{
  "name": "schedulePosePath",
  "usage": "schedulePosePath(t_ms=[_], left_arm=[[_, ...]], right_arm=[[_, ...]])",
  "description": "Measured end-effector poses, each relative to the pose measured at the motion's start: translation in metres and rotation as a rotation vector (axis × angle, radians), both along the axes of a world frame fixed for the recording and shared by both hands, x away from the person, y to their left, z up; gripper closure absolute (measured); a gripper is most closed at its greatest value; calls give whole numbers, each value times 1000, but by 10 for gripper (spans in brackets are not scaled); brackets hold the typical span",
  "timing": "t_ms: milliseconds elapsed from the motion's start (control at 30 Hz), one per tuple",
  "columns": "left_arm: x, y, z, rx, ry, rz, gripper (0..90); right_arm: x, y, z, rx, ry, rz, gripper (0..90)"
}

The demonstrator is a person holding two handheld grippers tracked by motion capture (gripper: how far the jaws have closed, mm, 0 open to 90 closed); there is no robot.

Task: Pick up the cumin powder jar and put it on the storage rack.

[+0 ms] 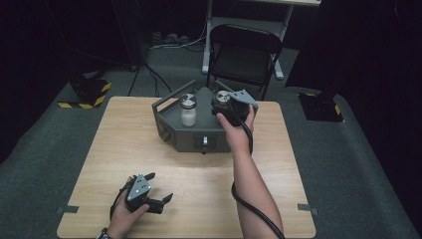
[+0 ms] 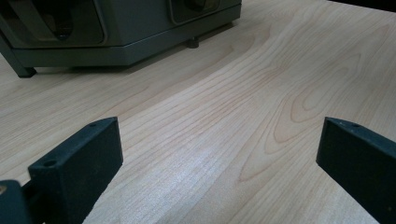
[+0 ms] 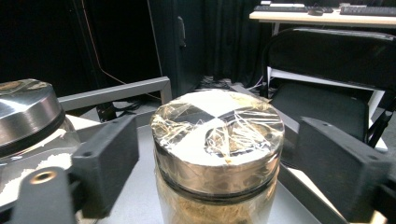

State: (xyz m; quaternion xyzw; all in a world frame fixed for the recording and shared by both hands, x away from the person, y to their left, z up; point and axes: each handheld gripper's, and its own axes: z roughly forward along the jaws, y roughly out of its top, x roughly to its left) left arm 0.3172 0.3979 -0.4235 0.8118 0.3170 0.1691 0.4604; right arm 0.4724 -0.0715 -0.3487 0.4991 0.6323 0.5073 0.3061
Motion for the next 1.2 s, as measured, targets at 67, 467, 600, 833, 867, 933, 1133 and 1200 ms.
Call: schedulePosePath(t_ms=[67, 467, 600, 833, 867, 933, 1133, 1200], left_arm=[[0, 0, 0, 2, -1, -1, 8], [0, 0, 0, -2, -1, 0, 8], [0, 0, 0, -3, 0, 0, 8], [0, -1, 0, 4, -2, -3, 8], [0, -1, 0, 4, -1, -4, 8], [0, -1, 0, 3, -1, -4, 8], [0, -1, 0, 8, -5, -6, 8], [0, -1, 1, 13, -7, -7, 8]], right_arm=[[-2, 1, 0, 1, -10, -3, 50], [-17, -8, 0, 17, -36, 47, 2], [-24, -10, 0, 16, -47, 56, 2], [-37, -12, 0, 6, -64, 74, 2], [-41, -13, 1, 7, -69, 78, 2], [-43, -13, 1, 7, -70, 82, 2], [-56, -14, -2, -7, -88, 93, 2], [-60, -14, -4, -9, -92, 97, 1]])
